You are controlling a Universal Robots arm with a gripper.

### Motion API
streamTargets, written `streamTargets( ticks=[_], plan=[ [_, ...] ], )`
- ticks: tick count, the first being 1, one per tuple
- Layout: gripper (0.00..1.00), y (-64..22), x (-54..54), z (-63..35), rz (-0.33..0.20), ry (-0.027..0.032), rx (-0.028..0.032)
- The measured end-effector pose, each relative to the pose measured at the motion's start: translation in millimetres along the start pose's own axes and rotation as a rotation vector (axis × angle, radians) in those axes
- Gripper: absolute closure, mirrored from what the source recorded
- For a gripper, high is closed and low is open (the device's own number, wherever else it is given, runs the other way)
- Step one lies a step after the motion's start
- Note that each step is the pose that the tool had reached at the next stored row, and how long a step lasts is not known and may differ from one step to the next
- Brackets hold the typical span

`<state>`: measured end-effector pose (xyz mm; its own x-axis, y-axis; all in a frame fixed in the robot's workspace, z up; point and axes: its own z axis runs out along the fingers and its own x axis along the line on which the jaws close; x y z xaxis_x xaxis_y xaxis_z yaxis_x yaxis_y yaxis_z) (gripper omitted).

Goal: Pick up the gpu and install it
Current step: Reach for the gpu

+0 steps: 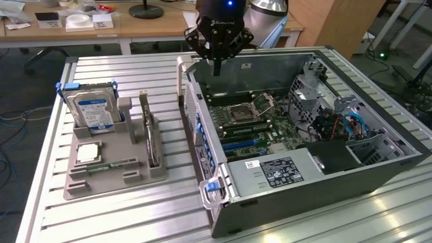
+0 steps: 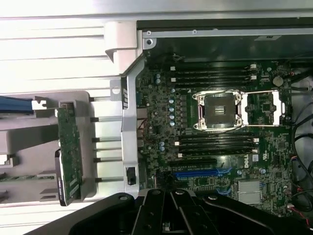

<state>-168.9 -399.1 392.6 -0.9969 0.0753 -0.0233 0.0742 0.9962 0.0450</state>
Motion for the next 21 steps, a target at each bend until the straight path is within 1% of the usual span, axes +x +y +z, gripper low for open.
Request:
streamTargets(
  ticks=[11,21],
  plan=[
    [0.90,-2.2,22.9,-0.1,0.000,0.0000,0.0000],
    [0.90,-5.4,50.7,-0.6,0.000,0.0000,0.0000]
  ],
)
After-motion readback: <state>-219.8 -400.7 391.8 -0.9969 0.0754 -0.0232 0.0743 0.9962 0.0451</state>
